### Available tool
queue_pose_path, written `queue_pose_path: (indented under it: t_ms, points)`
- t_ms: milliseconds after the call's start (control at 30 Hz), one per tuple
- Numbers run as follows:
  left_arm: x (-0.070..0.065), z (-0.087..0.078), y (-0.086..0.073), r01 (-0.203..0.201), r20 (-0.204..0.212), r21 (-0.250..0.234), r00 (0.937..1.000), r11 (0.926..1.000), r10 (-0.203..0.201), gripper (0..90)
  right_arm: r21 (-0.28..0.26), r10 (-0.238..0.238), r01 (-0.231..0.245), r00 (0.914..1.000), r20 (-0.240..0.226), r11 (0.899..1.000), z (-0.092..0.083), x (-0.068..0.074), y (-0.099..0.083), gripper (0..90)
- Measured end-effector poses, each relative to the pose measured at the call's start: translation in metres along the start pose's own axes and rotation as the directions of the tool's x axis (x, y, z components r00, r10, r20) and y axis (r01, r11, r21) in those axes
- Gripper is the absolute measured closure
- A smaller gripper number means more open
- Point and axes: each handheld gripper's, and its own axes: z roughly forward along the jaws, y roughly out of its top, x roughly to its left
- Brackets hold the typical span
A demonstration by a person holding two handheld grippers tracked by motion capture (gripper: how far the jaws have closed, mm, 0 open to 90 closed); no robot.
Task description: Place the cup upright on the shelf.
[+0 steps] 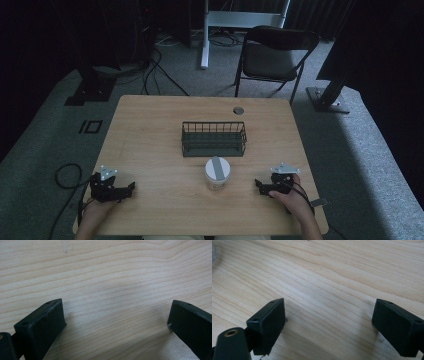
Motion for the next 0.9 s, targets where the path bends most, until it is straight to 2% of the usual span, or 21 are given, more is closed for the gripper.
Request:
queue_pose_path:
  t_ms: [400,900]
  points:
    - [0.0007,0.0000,0.0000,0.012,-0.010,0.000,0.9999,0.9999,-0.012,1.3,0.001,-0.004,0.004,1.0000,-0.003,1.000,0.0000,-0.0003,0.0001,11.3]
    - [0.0013,0.0002,0.0001,0.002,0.000,0.000,1.0000,1.0000,-0.002,1.2,-0.001,-0.008,0.008,0.9999,-0.007,1.000,0.0000,-0.0005,0.0001,11.3]
